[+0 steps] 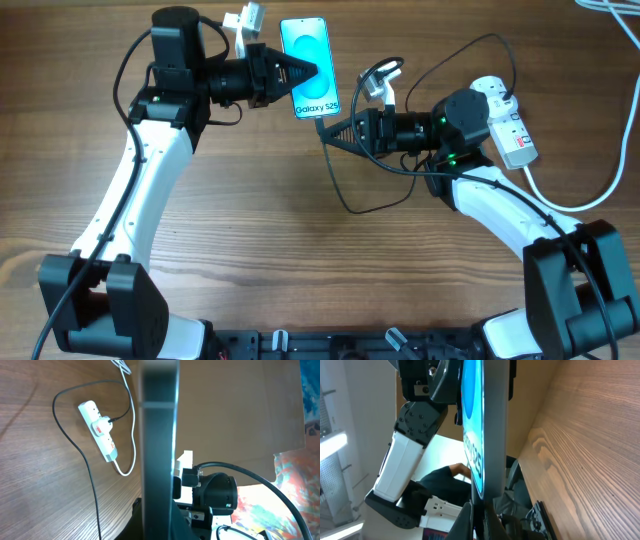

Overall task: Plug charger to phone and switch on socket
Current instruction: 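Push the plug into the phone's port with the right gripper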

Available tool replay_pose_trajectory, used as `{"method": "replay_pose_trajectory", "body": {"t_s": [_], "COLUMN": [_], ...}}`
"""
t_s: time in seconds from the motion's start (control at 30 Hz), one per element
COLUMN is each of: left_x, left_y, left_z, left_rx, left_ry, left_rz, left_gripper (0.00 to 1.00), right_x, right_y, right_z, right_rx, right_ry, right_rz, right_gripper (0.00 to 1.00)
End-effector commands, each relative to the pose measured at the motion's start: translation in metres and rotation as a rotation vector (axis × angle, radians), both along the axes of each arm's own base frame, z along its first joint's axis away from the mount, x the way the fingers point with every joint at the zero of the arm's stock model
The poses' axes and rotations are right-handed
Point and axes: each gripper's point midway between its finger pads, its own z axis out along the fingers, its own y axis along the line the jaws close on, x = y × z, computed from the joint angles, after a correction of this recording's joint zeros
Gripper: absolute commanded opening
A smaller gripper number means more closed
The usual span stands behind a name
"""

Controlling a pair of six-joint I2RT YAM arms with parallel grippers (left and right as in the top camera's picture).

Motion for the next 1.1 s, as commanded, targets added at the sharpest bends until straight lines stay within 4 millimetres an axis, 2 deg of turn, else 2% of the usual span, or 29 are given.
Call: {"method": "replay_pose_trajectory", "body": {"t_s": [0.0,0.03,0.1,0.17,0.2,0.27,0.37,0.43,0.53,0.63,0.7,0.8,0.97,1.0,1.03,1.07], "left_x": [-0.040,-0.038,-0.037,-0.037,-0.038,-0.039,-0.036,-0.041,-0.044,-0.043,-0.043,-0.045,-0.046,-0.045,-0.039,-0.034], "left_y": [-0.016,-0.015,-0.015,-0.015,-0.017,-0.020,-0.027,-0.036,-0.043,-0.043,-0.044,-0.043,-0.043,-0.043,-0.042,-0.040], "left_z": [0.020,0.019,0.018,0.018,0.018,0.017,0.012,0.013,0.017,0.018,0.018,0.015,0.012,0.011,0.008,0.004], "left_rx": [-0.078,-0.070,-0.065,-0.065,-0.065,-0.054,-0.026,-0.026,-0.029,-0.031,-0.031,-0.023,-0.013,-0.007,0.015,0.036], "left_ry": [-0.011,-0.012,-0.013,-0.012,-0.013,-0.067,-0.067,-0.074,-0.127,-0.142,-0.143,-0.152,-0.168,-0.168,-0.164,-0.161], "left_rz": [-0.188,-0.174,-0.166,-0.167,-0.171,-0.181,-0.157,-0.179,-0.201,-0.202,-0.203,-0.209,-0.215,-0.207,-0.175,-0.143], "left_gripper": [0.04,0.04,0.04,0.04,0.04,0.04,0.04,0.04,0.04,0.04,0.04,0.04,0.04,0.11,0.22,0.41], "right_x": [0.052,0.037,0.015,0.020,0.022,0.014,0.010,0.009,0.004,-0.001,0.001,0.006,0.008,0.008,0.008,0.008], "right_y": [-0.014,-0.011,-0.015,-0.028,-0.034,-0.036,-0.036,-0.036,-0.029,-0.023,-0.023,-0.023,-0.023,-0.023,-0.023,-0.023], "right_z": [0.017,0.011,-0.005,-0.012,-0.009,0.005,0.017,0.017,0.015,0.015,0.015,0.017,0.018,0.018,0.018,0.018], "right_rx": [0.044,0.018,-0.019,-0.036,-0.032,-0.003,0.019,0.017,0.016,0.019,0.020,0.023,0.026,0.026,0.026,0.026], "right_ry": [-0.138,-0.235,-0.321,-0.291,-0.295,-0.361,-0.360,-0.355,-0.318,-0.300,-0.280,-0.238,-0.233,-0.233,-0.233,-0.233], "right_rz": [-0.279,-0.195,-0.045,-0.048,-0.053,-0.023,-0.017,-0.012,0.012,0.032,0.022,-0.003,-0.017,-0.016,-0.016,-0.016], "right_gripper": [0.59,0.76,0.95,0.96,0.95,0.84,0.76,0.75,0.67,0.51,0.31,0.18,0.04,0.04,0.04,0.04]}}
